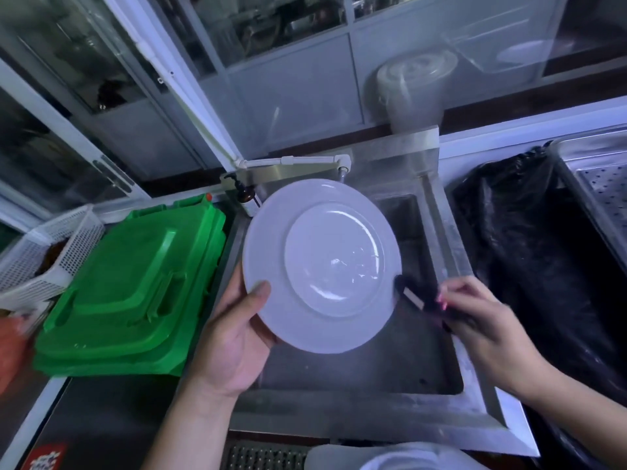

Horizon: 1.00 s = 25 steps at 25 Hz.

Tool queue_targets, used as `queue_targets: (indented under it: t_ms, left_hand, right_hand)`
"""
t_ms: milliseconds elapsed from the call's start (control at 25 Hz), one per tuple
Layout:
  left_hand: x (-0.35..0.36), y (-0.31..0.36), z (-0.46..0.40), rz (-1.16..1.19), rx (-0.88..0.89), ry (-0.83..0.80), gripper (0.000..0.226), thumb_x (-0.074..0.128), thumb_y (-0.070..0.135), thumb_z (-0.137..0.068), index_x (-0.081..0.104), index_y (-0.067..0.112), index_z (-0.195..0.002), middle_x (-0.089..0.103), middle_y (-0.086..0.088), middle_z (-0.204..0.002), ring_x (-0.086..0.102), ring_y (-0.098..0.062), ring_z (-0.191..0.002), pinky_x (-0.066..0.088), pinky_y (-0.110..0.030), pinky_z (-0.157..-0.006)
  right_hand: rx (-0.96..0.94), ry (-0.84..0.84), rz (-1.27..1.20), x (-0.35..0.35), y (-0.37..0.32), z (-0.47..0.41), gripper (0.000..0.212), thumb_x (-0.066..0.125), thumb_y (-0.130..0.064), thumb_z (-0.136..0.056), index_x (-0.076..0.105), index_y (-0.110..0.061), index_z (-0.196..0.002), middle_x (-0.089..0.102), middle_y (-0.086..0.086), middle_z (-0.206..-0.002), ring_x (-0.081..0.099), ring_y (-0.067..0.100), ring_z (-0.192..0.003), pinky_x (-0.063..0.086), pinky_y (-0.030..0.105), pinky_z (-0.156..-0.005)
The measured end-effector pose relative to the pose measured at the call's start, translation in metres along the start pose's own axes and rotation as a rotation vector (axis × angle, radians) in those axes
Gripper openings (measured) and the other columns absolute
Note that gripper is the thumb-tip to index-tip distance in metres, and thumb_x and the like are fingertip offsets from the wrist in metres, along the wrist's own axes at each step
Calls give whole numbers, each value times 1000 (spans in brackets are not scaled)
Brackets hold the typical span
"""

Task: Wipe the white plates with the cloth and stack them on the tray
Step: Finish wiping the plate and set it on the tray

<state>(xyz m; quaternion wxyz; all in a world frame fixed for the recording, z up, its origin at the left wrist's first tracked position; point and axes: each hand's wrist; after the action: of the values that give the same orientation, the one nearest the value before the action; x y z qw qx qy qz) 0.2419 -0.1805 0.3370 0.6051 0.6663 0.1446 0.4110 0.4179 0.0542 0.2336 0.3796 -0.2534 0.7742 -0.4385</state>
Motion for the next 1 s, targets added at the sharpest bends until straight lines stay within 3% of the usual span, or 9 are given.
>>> queue_targets:
  t_ms: [80, 120, 200, 280, 360, 520, 640, 800, 1000]
  left_hand:
    - [0, 0, -3, -12, -12, 7, 51, 50, 13, -88, 70, 40, -125, 68, 0, -132, 67, -18, -116, 62, -36, -76]
    - [2, 0, -4, -15, -16, 10, 51, 49, 13, -88, 69, 40, -126, 67, -1, -134, 66, -19, -117, 62, -38, -76]
    - [7, -4, -3, -32, -20, 0, 50, 53, 12, -87, 69, 39, -126, 66, -2, -135, 66, -19, -117, 62, -38, -77]
    - [15, -9, 1, -47, -14, -22, 49, 71, 16, -83, 69, 37, -127, 67, -1, -133, 66, -18, -116, 61, -37, -78]
    - [22, -11, 7, -55, 17, -69, 64, 88, 29, -72, 66, 34, -132, 67, -2, -135, 65, -17, -119, 59, -35, -82]
    - [27, 1, 19, -87, 125, -78, 59, 87, 33, -73, 68, 36, -129, 69, 1, -132, 65, -13, -119, 58, -30, -83]
    - [23, 7, 25, -97, 163, -58, 47, 73, 14, -86, 68, 33, -129, 69, -3, -132, 66, -17, -118, 58, -31, -86]
    - [11, 12, 30, -67, 185, -56, 66, 80, 26, -81, 57, 27, -143, 59, -9, -144, 60, -24, -128, 55, -40, -98]
    - [-5, 11, 33, -4, 111, -6, 53, 60, 6, -88, 64, 30, -135, 65, -7, -137, 65, -23, -121, 59, -35, -82]
  right_hand:
    - [307, 161, -242, -3, -14, -11, 59, 61, 10, -91, 75, -48, -86, 63, -10, -89, 59, 7, -81, 44, 14, -72]
    - [322, 246, -272, -5, -23, -17, 53, 62, 7, -92, 76, -44, -83, 64, -7, -86, 58, 4, -78, 42, 12, -70]
    - [222, 336, -208, -7, -49, -35, 42, 63, 3, -91, 73, -37, -90, 63, -4, -90, 58, 0, -76, 41, 9, -68]
    - [107, 309, -106, 4, -71, -53, 34, 64, 0, -91, 75, -28, -107, 61, -3, -94, 59, 3, -79, 42, 12, -68]
    - [38, 280, 5, 25, -83, -64, 37, 63, -1, -90, 74, -22, -118, 57, -2, -93, 58, 10, -79, 43, 19, -68]
    - [-77, 262, -70, 45, -97, -71, 41, 60, 3, -87, 72, -17, -120, 55, -3, -94, 57, 12, -87, 44, 20, -76]
    - [-271, 107, -150, 58, -112, -63, 47, 57, 7, -81, 73, -15, -118, 57, -3, -101, 59, 14, -98, 46, 22, -88]
    - [-411, -200, -229, 54, -112, -53, 52, 49, 15, -75, 74, -8, -115, 56, 1, -106, 58, 25, -102, 48, 27, -88]
    - [-360, -593, -134, 12, -99, -47, 60, 55, 24, -77, 78, -20, -111, 60, -8, -106, 61, 18, -109, 50, 18, -81]
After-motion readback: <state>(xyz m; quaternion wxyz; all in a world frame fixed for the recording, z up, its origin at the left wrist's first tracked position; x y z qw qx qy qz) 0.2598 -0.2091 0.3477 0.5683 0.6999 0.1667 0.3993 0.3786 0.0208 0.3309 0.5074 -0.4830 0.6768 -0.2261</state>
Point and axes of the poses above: each hand's wrist, its own z-axis away from the middle knuckle, its own x-axis out of the palm, y = z × x
